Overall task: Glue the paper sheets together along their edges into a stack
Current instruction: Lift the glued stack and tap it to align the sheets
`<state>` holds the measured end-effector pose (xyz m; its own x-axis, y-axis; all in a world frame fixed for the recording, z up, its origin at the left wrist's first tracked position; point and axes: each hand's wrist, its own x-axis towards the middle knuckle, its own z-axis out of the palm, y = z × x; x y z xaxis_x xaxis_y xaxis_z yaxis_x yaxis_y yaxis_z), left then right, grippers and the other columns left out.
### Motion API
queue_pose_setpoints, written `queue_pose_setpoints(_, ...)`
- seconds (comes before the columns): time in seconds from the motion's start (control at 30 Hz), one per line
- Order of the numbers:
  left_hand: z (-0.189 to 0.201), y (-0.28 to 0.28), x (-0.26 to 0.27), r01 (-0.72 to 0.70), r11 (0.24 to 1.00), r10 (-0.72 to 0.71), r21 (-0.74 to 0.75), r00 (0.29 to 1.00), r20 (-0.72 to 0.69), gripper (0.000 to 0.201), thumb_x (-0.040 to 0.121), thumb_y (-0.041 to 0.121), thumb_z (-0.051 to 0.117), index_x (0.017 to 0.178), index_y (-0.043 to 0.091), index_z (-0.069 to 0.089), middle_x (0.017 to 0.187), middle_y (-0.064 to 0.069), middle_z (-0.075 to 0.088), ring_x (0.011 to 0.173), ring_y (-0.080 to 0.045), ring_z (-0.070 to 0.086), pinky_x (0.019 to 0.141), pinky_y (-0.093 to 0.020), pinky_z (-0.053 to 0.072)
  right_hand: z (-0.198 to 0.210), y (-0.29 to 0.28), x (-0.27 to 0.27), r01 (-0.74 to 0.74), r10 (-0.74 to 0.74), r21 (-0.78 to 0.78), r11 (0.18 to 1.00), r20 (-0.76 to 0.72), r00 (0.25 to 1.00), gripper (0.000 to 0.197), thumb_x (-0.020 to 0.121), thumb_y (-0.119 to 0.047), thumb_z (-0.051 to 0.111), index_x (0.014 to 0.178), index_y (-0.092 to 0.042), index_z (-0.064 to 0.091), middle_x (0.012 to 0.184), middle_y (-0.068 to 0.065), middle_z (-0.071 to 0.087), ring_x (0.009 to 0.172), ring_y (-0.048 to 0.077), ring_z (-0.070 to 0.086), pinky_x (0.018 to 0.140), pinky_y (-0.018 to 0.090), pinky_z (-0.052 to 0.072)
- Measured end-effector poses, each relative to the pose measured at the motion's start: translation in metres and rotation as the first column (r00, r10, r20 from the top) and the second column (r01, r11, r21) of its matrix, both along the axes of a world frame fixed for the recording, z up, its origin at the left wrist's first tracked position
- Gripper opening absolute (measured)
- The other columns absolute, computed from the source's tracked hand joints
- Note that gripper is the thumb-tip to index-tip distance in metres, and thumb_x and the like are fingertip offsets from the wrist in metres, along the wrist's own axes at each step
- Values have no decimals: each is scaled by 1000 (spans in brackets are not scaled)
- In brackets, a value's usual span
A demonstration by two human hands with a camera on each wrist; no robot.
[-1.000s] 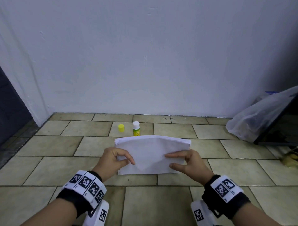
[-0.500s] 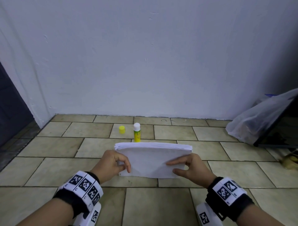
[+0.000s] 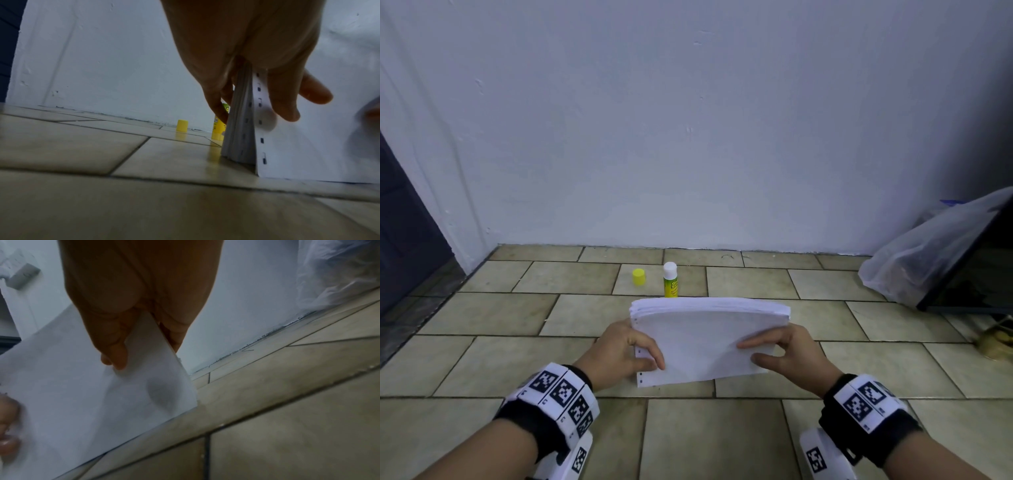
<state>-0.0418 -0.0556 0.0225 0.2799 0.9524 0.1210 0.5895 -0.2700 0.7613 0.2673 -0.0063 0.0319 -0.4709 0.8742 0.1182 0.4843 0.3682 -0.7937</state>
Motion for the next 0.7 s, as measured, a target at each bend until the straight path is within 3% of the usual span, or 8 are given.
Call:
queue_pose_setpoints(0.17, 1, -1, 1, -1, 1000, 1, -5, 1000, -23, 56, 79, -4, 72, 58, 48, 69, 85, 33, 64, 91, 9, 58, 78, -5, 41, -2, -2, -2, 27, -28, 30, 999, 43, 999, 49, 77, -1, 71, 84, -49, 70, 104, -26, 64, 101, -14, 53, 84, 5, 42)
queue_pose_setpoints(0.37, -1, 0, 1, -16, 998, 18, 55, 1000, -18, 63, 83, -7, 67, 60, 51, 66, 89, 22, 63, 89, 12, 57, 75, -2, 41, -4, -4, -3, 59, -59, 52, 997, -2, 998, 44, 77, 2, 71, 82, -42, 73, 101, -25, 64, 99, -15, 53, 82, 4, 42)
queue_pose_setpoints(0.47, -2, 1, 1, -23, 999, 24, 43, 999, -39, 65, 84, -7, 66, 57, 52, 65, 81, 28, 64, 86, 13, 57, 73, -1, 39, -5, -4, -4, 59, -60, 77, 995, 9, 998, 47, 78, 3, 70, 80, -44, 72, 99, -28, 64, 98, -17, 53, 82, 2, 39)
queue_pose_setpoints(0.57, -1, 1, 1, -23, 1000, 23, 4, 997, -70, 61, 81, -4, 69, 57, 52, 65, 81, 36, 61, 86, 13, 57, 74, 0, 37, -6, -5, -3, 60, -60, 68, 996, -1, 998, 51, 78, 2, 70, 75, -49, 72, 97, -27, 65, 98, -13, 55, 83, 5, 42)
queue_pose_setpoints(0.7, -1, -1, 0, -2, 997, -6, -73, 993, -119, 55, 79, 1, 72, 59, 52, 67, 81, 21, 67, 90, 1, 59, 79, -9, 43, -7, -4, -3, 61, -62, 52, 997, 24, 998, 50, 77, 3, 70, 74, -47, 72, 97, -24, 66, 97, -8, 57, 85, 13, 48)
